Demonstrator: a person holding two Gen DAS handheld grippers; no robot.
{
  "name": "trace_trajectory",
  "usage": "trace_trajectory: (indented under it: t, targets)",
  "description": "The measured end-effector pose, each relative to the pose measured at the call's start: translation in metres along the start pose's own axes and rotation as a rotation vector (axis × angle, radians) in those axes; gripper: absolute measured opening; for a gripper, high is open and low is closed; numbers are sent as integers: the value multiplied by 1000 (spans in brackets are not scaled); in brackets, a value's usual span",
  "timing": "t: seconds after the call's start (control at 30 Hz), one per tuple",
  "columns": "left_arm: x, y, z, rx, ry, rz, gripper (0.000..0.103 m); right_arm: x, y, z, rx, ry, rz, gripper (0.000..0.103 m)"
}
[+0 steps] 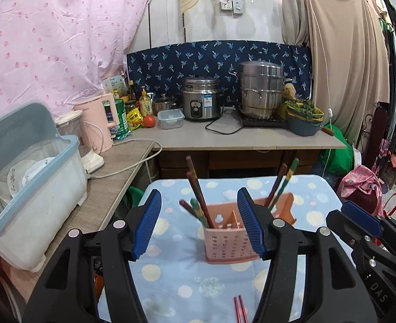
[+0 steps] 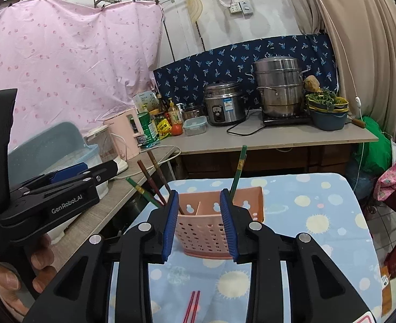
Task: Organize utensils
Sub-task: 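Move both open tools back down to the last two red chopsticks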
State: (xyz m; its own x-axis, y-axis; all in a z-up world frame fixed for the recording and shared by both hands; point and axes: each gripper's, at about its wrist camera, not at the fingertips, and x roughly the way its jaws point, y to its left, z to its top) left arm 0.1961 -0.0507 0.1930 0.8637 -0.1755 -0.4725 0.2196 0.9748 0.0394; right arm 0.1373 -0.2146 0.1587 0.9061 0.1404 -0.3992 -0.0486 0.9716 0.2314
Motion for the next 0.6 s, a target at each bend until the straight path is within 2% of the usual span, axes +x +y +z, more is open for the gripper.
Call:
trace_trajectory:
  t: [0.23,0.6]
  targets:
    - [-12,1,-36,0,50,10,56,-20,2,-39,2,64,-15,33]
    - [-23,20,-123,-53,191,17,56,-39,-4,-135,57,241,-27,33]
